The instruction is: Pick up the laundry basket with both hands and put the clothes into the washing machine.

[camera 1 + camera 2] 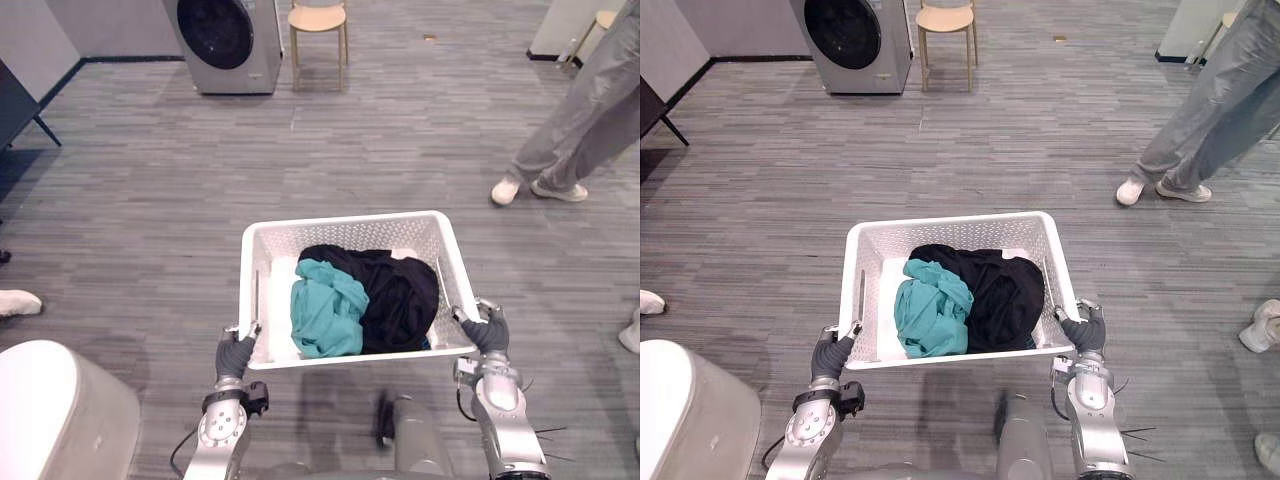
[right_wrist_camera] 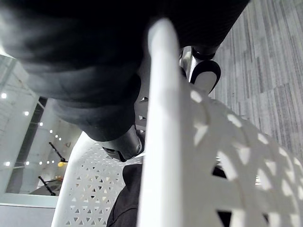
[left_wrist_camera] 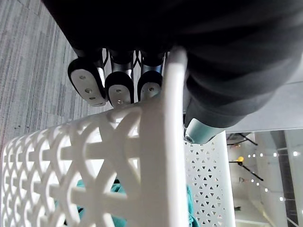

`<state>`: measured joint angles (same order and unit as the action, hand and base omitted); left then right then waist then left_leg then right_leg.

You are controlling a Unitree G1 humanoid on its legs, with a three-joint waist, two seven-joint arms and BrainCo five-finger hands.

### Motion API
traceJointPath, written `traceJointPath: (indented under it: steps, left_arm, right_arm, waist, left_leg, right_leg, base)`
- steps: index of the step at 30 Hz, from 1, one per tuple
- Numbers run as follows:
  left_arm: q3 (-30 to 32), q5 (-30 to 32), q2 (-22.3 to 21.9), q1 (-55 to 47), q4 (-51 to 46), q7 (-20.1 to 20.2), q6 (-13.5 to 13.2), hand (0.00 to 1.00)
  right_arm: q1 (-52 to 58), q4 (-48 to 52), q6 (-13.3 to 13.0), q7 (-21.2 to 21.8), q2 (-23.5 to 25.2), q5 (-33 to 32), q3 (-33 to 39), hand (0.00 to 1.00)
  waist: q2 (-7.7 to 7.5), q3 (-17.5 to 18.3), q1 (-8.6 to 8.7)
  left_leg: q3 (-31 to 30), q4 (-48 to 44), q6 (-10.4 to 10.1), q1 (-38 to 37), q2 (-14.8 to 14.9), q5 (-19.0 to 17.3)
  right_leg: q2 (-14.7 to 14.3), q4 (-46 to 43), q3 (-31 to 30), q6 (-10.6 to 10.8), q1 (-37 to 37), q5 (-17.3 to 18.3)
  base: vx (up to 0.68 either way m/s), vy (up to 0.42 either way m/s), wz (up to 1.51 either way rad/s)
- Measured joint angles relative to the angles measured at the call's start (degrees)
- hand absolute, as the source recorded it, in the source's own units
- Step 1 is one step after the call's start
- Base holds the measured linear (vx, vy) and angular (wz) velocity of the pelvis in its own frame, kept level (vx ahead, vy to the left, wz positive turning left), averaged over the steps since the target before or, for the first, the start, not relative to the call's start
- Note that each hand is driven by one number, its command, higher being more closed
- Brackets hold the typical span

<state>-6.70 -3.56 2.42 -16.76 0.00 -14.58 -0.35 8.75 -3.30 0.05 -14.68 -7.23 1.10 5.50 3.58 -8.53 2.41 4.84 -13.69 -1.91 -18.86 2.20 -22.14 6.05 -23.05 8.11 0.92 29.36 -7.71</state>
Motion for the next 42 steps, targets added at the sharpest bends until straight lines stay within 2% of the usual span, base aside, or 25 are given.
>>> traceJointPath:
  steps: [1, 2, 3, 4, 7, 11, 13, 14, 15, 17, 20, 21, 22, 23, 24, 26, 29, 31, 33, 34, 36, 38, 39, 40, 42]
  left_arm:
    - [-0.05, 0.47, -0.78, 0.50, 0.13, 0.18, -0.01, 1.00]
    - [0.38, 0.84, -1.71, 0.22, 0.19, 0.21, 0.03, 1.00]
    - [0.50, 0.83, -1.93, -0.03, 0.20, 0.25, 0.07, 1.00]
    - [0.98, 0.75, -2.55, -1.57, 0.08, 0.54, 0.07, 1.00]
    - [0.70, -0.46, -2.80, -4.13, -2.81, 0.68, -0.12, 1.00]
    - [0.68, -0.58, -2.89, -4.96, -5.06, 0.69, -1.32, 1.00]
    - [0.73, -0.35, -3.42, -5.04, -5.19, 0.77, -1.40, 1.00]
    - [0.70, -0.31, -3.56, -4.92, -5.14, 0.82, -1.33, 1.00]
    - [0.64, -0.26, -3.63, -4.89, -5.13, 0.84, -1.01, 1.00]
    - [0.81, -0.25, -3.37, -4.19, -5.11, 0.81, -0.19, 1.00]
    - [0.41, -0.25, -2.95, -4.93, -4.32, 0.87, 0.51, 1.00]
    - [0.02, -0.26, -1.93, -4.72, -4.26, 0.87, 0.49, 1.00]
    - [-0.14, -0.26, -1.22, -4.11, -4.25, 0.86, 0.52, 1.00]
    - [-0.21, -0.21, -0.06, -2.79, -4.09, 0.86, 1.11, 1.00]
    - [-0.31, -0.12, 0.04, -3.07, -4.00, 0.85, 1.35, 1.00]
    - [-0.95, -0.06, 0.32, -3.22, -4.09, 0.83, 1.39, 1.00]
    - [-2.13, 0.36, 2.01, -1.15, -3.95, 0.83, 1.19, 1.00]
    - [-2.47, 1.26, 2.78, 0.56, -3.54, 0.84, 1.11, 1.00]
    - [-2.77, 2.25, 2.50, 0.62, -2.36, 0.88, 1.05, 1.00]
    - [-3.03, 2.57, 1.14, 0.68, -0.11, 0.89, 1.06, 1.00]
    - [-2.96, 3.27, 0.32, 0.49, 0.63, 0.86, 1.12, 1.00]
    - [-2.59, 3.26, -0.37, -0.08, 0.61, 0.87, 1.11, 1.00]
    - [-2.51, 3.21, -1.02, -1.09, 0.05, 1.01, 1.01, 1.00]
    - [-2.38, 3.17, -1.18, -2.49, -0.98, 1.01, 0.89, 1.00]
    - [-2.36, 3.02, -1.03, -3.72, -1.69, 1.10, -0.04, 1.00]
  right_arm:
    - [-0.14, -0.05, 0.08, 0.06, -0.43, -0.05, 0.39, 1.00]
    - [-0.21, 0.07, 0.42, 0.07, -0.52, -0.05, 0.35, 1.00]
    - [-0.16, 0.12, 0.51, 0.07, -0.50, -0.04, 0.27, 1.00]
    - [0.43, 0.80, 0.75, 0.09, -0.39, -0.07, -0.30, 1.00]
    - [3.17, 6.63, 0.74, -0.21, 0.28, -0.40, -0.40, 1.00]
    - [2.17, 8.36, 0.37, -0.27, -0.08, -0.78, -0.50, 1.00]
    - [-0.38, 4.51, 0.14, -0.27, -1.11, -1.05, -0.67, 1.00]
    - [-1.07, 3.21, 0.14, -0.27, -1.38, -1.08, -0.66, 1.00]
    - [-2.04, 0.76, 0.23, -0.29, -1.56, -1.10, -0.83, 1.00]
    - [-3.07, -0.92, 0.30, -0.36, -1.70, -1.12, -0.85, 1.00]
    - [-3.20, -3.44, 0.38, -0.13, -1.04, -0.38, -0.77, 1.00]
    - [-2.99, -3.43, 0.31, -0.15, -0.53, 0.01, -0.49, 1.00]
    - [-3.01, -3.50, 0.26, -0.14, -0.43, 0.10, -0.10, 1.00]
    - [-2.29, -3.68, 0.34, -0.22, 1.25, 0.18, 0.86, 1.00]
    - [-1.70, -3.70, 0.38, -0.21, 1.38, 0.64, 0.85, 1.00]
    - [-0.61, -3.14, 0.36, -0.19, 1.22, 0.74, 0.86, 1.00]
    - [0.69, -0.24, 0.30, -0.19, 1.27, 0.64, 1.95, 1.00]
    - [0.94, 0.51, 0.21, -0.25, 1.20, 0.54, 2.20, 1.00]
    - [2.04, 0.62, 0.22, -0.26, 1.19, 0.59, 2.35, 1.00]
    - [2.86, 0.36, 0.38, -0.25, 0.45, 0.60, 2.40, 1.00]
    - [2.84, 0.32, 0.51, -0.18, -0.06, 0.56, 2.41, 1.00]
    - [2.90, 1.17, 0.52, -0.19, 0.01, 0.52, 2.34, 1.00]
    - [3.14, 2.75, 0.59, -0.30, 0.01, 0.44, 2.34, 1.00]
    - [3.20, 4.02, 0.59, -0.32, 0.54, 0.42, 2.32, 1.00]
    - [3.32, 6.09, 0.58, -0.35, 1.04, 0.31, 2.31, 1.00]
  waist:
    - [1.33, -0.14, -0.15]
    - [2.85, -0.69, -0.22]
    - [2.99, -0.81, -0.23]
    - [3.27, -1.13, -1.02]
    - [2.19, -1.99, -3.36]
    - [1.29, -2.45, -5.16]
    - [1.76, -2.25, -5.55]
    - [2.05, -2.29, -5.98]
    - [1.57, -2.06, -6.81]
    - [-0.74, -1.44, -6.47]
    - [-3.00, -1.38, -6.62]
    - [-3.36, -1.15, -6.32]
    - [-3.70, -1.35, -6.07]
    - [-5.27, -2.06, -5.01]
    - [-4.69, -2.13, -4.20]
    - [-2.76, -2.11, -2.94]
    - [-2.03, -2.09, -1.05]
    - [-2.66, -1.93, 0.30]
    - [-3.42, -1.52, 0.63]
    - [-1.41, -0.70, 1.37]
    - [1.06, -0.45, 0.93]
    - [1.81, -0.84, -0.34]
    - [2.94, -1.45, -1.08]
    - [3.04, -1.60, -1.94]
    - [1.73, -2.35, -3.47]
  left_leg:
    - [0.21, -6.53, -1.07, 2.24, 1.64, 0.64]
    - [0.53, -23.15, -4.16, 7.72, 5.36, 7.66]
    - [0.62, -26.58, -4.17, 9.08, 6.09, 10.40]
    - [1.39, -40.98, -4.51, 14.24, 9.69, 22.11]
    - [5.36, -58.45, 0.79, 26.90, 13.61, 15.89]
    - [9.52, -38.73, 2.47, 37.44, 10.00, 9.48]
    - [7.69, -6.78, -3.83, 37.26, 5.10, 14.17]
    - [7.55, -2.09, -4.23, 37.44, 4.93, 17.53]
    - [8.16, -1.62, -3.16, 36.83, 4.42, 23.43]
    - [8.96, -7.78, 5.85, 38.26, 1.42, 22.55]
    - [12.58, -18.33, 7.71, 37.23, 0.68, 14.31]
    - [11.99, -16.12, 7.11, 33.10, -0.53, 8.68]
    - [11.35, -15.31, 7.50, 31.06, -1.50, 6.34]
    - [10.82, -14.00, 7.72, 25.89, -4.03, 4.10]
    - [10.61, -11.93, 7.90, 21.80, -4.35, 3.13]
    - [8.73, -6.20, 7.92, 14.49, -4.27, 2.99]
    - [6.02, 0.54, 7.88, 7.01, -3.56, 2.99]
    - [5.21, 3.88, 3.60, 1.49, -2.75, 2.33]
    - [2.27, 4.04, 0.10, -3.52, -2.59, 0.06]
    - [0.63, 1.58, -0.18, -4.91, -0.46, 0.00]
    - [0.01, -9.72, -3.59, -1.78, 2.86, 3.42]
    - [0.48, -29.67, -5.08, 6.27, 5.47, 17.92]
    - [1.55, -45.69, -5.09, 13.21, 9.89, 20.99]
    - [3.87, -56.54, -3.18, 18.81, 13.07, 19.06]
    - [7.60, -58.81, -0.15, 24.70, 14.17, 15.31]
  right_leg:
    - [-0.95, -3.58, 1.32, -1.51, 0.31, 3.45]
    - [-3.15, -6.52, 2.33, -2.68, -2.59, 7.84]
    - [-3.61, -6.69, 2.48, -2.77, -3.66, 8.59]
    - [-5.26, -6.07, 2.67, -3.63, -8.70, 11.70]
    - [-6.95, -2.39, 1.11, -4.94, -20.61, 17.65]
    - [-5.75, 5.74, -1.49, -3.22, -31.57, 20.03]
    - [-4.37, 11.05, -3.03, -1.05, -37.90, 21.62]
    - [-4.34, 12.58, -3.58, -0.54, -39.61, 21.94]
    - [-3.58, 15.09, -5.24, 0.48, -42.21, 22.71]
    - [0.09, 14.57, -5.56, 3.05, -44.09, 23.47]
    - [3.28, -5.60, -9.28, 9.95, -38.38, 20.15]
    - [4.14, -19.97, -10.55, 15.03, -32.29, 15.51]
    - [4.64, -27.51, -10.67, 14.63, -29.26, 14.90]
    - [6.69, -41.88, -10.13, 11.07, -23.18, 16.73]
    - [6.75, -45.24, -8.64, 6.91, -20.17, 19.05]
    - [5.74, -44.02, -3.65, 2.32, -14.55, 22.02]
    - [3.36, -29.54, 0.13, 1.03, -5.40, 23.69]
    - [-0.13, 3.47, -0.76, 2.56, -4.27, 12.75]
    - [-0.44, 7.33, -2.42, 0.31, -4.04, 2.15]
    - [-1.24, 0.37, -2.14, -1.55, -3.32, 0.75]
    - [-3.07, -7.76, -0.12, -2.92, -3.20, 8.40]
    - [-4.56, -9.11, -0.19, -4.07, -7.15, 13.18]
    - [-6.35, -6.53, 0.25, -4.70, -12.04, 14.87]
    - [-7.79, -3.80, 0.05, -5.35, -17.01, 15.97]
    - [-7.89, 1.34, -1.54, -5.54, -24.36, 17.09]
  base:
    - [0.84, -0.314, -0.03]
    - [0.67, -0.257, -0.08]
    - [0.68, -0.236, -0.18]
    - [0.65, -0.211, -0.24]
    - [0.58, -0.140, -0.24]
    - [0.60, 0.014, -0.26]
    - [0.64, 0.152, -0.28]
    - [0.51, 0.178, -0.49]
    - [0.73, 0.266, -0.41]
    - [0.83, 0.303, -0.14]
    - [0.74, 0.309, -0.20]
    - [0.54, 0.209, -0.11]
    - [0.81, 0.214, 0.05]
    - [0.66, 0.120, 0.15]
    - [0.63, 0.088, 0.15]
    - [0.57, 0.064, 0.13]
    - [0.68, -0.003, 0.47]
    - [0.69, -0.122, 0.52]
    - [0.76, -0.190, 0.53]
    - [0.78, -0.216, 0.55]
    - [0.75, -0.227, 0.14]
    - [0.77, -0.237, -0.17]
    - [0.77, -0.164, -0.32]
    - [0.62, -0.109, -0.34]
    - [0.61, -0.065, -0.32]
